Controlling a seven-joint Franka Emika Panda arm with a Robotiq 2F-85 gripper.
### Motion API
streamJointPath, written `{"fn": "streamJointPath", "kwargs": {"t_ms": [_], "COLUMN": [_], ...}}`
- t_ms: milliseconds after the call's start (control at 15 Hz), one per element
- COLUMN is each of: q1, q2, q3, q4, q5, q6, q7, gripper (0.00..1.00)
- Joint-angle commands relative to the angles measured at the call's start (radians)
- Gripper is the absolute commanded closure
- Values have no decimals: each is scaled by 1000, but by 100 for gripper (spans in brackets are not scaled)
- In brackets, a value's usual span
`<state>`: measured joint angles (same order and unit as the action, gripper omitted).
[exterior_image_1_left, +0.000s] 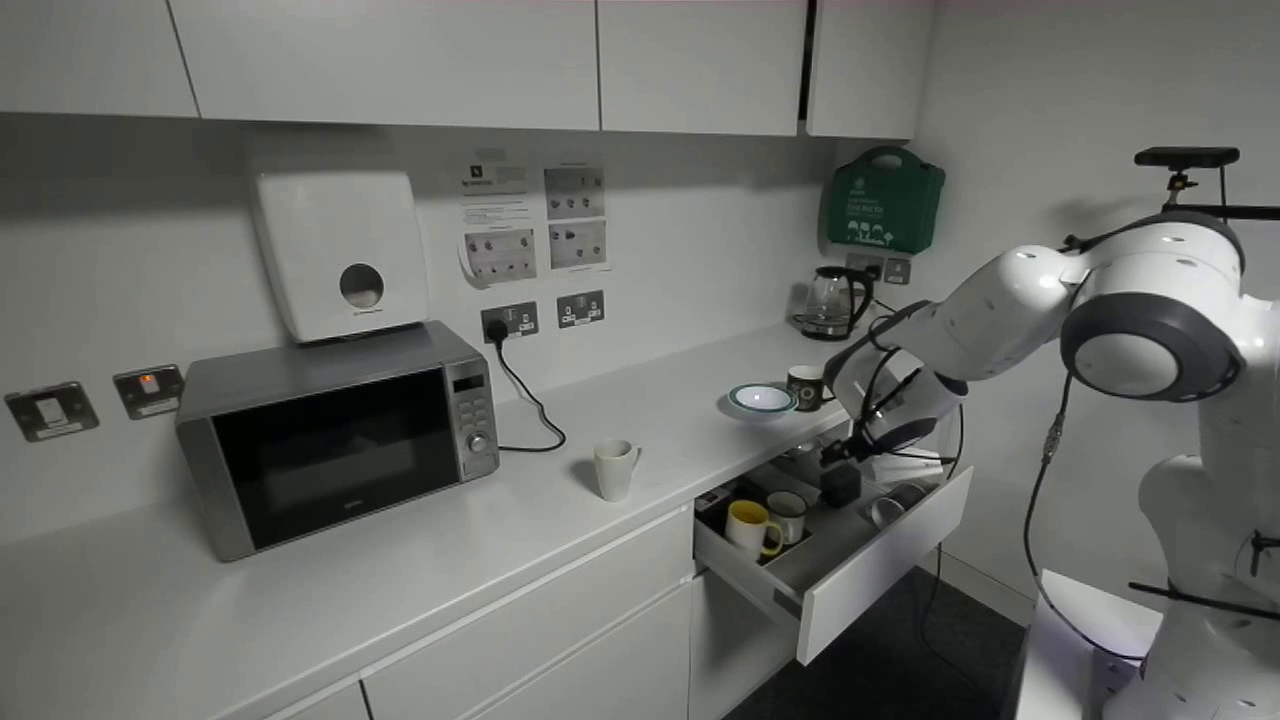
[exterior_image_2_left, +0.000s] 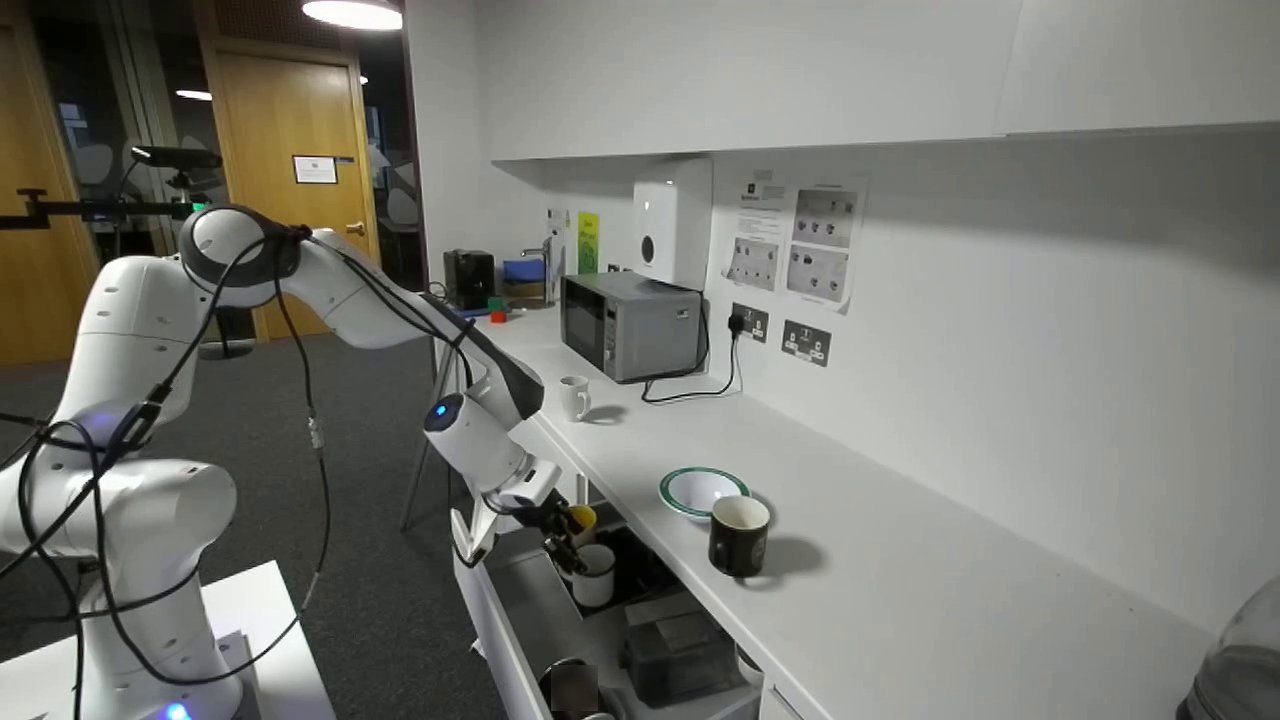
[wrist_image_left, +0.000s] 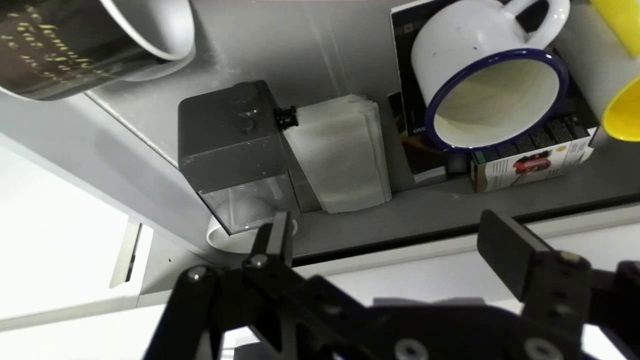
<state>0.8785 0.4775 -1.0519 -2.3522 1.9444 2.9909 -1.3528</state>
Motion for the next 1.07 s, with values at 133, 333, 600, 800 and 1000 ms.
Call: {"fn": "streamJointPath", "kwargs": {"t_ms": [133, 333, 600, 800, 1000], "q1": [55, 86, 134, 160, 195], "q2": [-213, -268, -340, -354, -353], "q3": [-94, -150, -208, -225, -243], "q4": [-135, -178, -202, -201, -184], "q5": [-296, -435, -551, -593, -611], "q6": [47, 54, 90, 82, 72], "q7": [31, 98, 243, 439, 586], "gripper": [0, 0, 0, 0, 0]}}
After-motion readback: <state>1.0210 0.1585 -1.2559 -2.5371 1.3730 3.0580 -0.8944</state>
